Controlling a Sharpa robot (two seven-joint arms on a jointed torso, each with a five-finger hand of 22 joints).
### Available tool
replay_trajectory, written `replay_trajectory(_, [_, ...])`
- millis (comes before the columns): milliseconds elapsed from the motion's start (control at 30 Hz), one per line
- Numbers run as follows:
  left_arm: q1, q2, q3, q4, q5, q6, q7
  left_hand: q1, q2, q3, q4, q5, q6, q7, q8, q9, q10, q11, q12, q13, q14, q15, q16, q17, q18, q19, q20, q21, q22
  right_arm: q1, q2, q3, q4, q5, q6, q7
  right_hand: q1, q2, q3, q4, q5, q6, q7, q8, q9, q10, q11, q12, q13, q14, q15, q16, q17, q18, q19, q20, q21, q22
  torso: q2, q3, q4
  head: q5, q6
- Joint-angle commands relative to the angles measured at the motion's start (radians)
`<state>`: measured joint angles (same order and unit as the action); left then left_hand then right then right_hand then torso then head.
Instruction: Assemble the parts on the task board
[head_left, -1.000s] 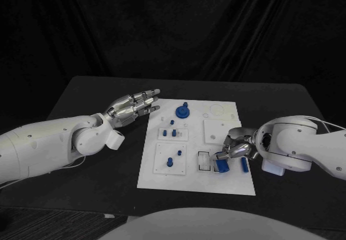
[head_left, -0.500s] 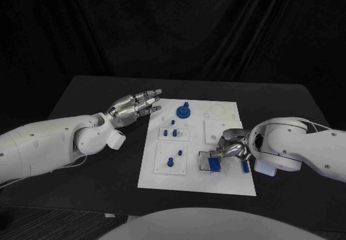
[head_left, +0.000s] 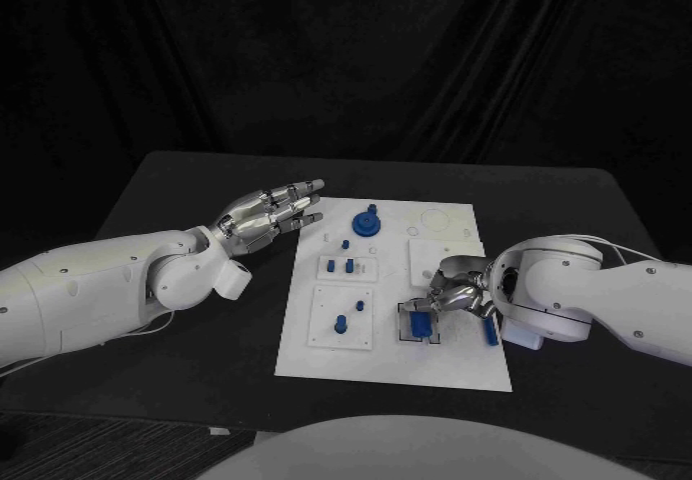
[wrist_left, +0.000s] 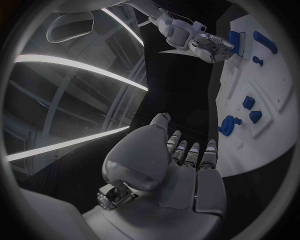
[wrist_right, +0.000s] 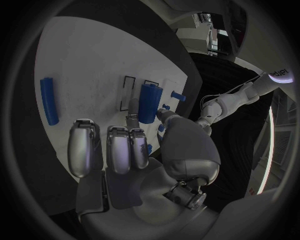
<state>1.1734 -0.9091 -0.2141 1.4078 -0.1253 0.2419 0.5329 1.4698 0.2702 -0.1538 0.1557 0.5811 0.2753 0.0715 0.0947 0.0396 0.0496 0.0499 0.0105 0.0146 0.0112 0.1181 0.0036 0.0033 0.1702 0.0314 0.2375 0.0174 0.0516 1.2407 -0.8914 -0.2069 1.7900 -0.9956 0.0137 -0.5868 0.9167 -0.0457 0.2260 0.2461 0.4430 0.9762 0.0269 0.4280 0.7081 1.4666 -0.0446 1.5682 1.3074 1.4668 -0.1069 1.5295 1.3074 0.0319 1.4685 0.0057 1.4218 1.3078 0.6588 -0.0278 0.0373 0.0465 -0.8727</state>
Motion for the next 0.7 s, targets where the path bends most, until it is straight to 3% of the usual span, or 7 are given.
replay_trajectory(33, [-0.002,0.002,0.001,0.0,0.001,0.018,0.01,0.009,-0.002,0.006,-0.001,0.003,0.0,0.009,0.005,0.0,0.0,0.005,0.003,0.001,-0.001,0.008,0.004,0.001,0.01,0.001,0.008,0.005,0.0,-0.004,0.002,-0.001,-0.003,-0.023,-0.018,-0.013,-0.011,0.002,-0.007,0.012,-0.025,-0.007,0.006,-0.004,-0.001,0.104,0.006,0.003,0.263,0.084,0.009,-0.005,0.158,0.009,0.029,0.008,-0.008,0.208,0.0,0.0,-0.0001,0.0,0.0])
replay_trajectory(167, [-0.002,0.003,0.001,0.0,0.001,0.02,0.009,0.01,-0.002,0.007,-0.002,0.004,-0.001,0.009,0.005,0.0,0.0,0.006,0.003,0.0,-0.002,0.008,0.003,0.001,0.01,0.001,0.008,0.005,-0.001,-0.005,0.004,-0.001,-0.002,-0.023,-0.016,-0.014,-0.013,0.004,-0.029,0.022,-0.087,-0.013,0.008,-0.004,-0.001,0.104,0.008,0.003,0.263,0.083,0.01,-0.007,0.153,0.009,0.029,0.009,-0.01,0.208,-0.001,-0.0002,0.0001,0.001,0.0])
replay_trajectory(267, [-0.002,0.003,0.001,0.0,0.001,0.02,0.008,0.011,-0.002,0.007,-0.002,0.004,-0.001,0.01,0.005,0.0,0.0,0.006,0.003,0.0,-0.002,0.008,0.003,0.001,0.01,0.001,0.008,0.005,0.0,-0.005,0.006,-0.001,-0.002,-0.023,-0.011,-0.016,-0.013,0.004,-0.039,0.026,-0.108,-0.014,0.008,-0.003,0.0,0.104,0.008,0.003,0.263,0.083,0.01,-0.007,0.152,0.009,0.03,0.01,-0.01,0.208,0.0,0.0001,0.0003,0.002,0.0])
replay_trajectory(400, [-0.003,0.002,0.001,0.0,0.001,0.02,0.007,0.011,-0.002,0.008,-0.003,0.004,-0.001,0.01,0.005,0.0,0.0,0.006,0.003,0.0,-0.002,0.009,0.003,0.001,0.01,0.001,0.008,0.005,0.0,-0.005,0.008,-0.001,-0.002,-0.027,0.01,-0.019,-0.006,-0.008,-0.064,0.022,-0.159,-0.017,0.009,-0.003,-0.001,0.104,0.009,0.003,0.263,0.083,0.011,-0.007,0.151,0.009,0.03,0.01,-0.012,0.208,0.0,0.0004,0.0003,0.003,0.0])
replay_trajectory(700, [-0.003,0.005,0.001,-0.002,0.001,0.022,0.004,0.014,-0.003,0.011,-0.007,0.007,-0.001,0.011,0.005,0.0,-0.001,0.007,0.003,0.0,-0.002,0.009,0.003,0.001,0.01,0.001,0.009,0.005,-0.001,-0.006,0.011,-0.001,-0.001,-0.031,0.033,-0.022,-0.005,-0.011,-0.091,0.025,-0.203,-0.018,0.01,-0.002,-0.001,0.104,0.01,0.003,0.263,0.084,0.012,-0.005,0.155,0.007,0.034,0.011,-0.003,0.211,0.0,0.0,0.0001,0.002,0.0])
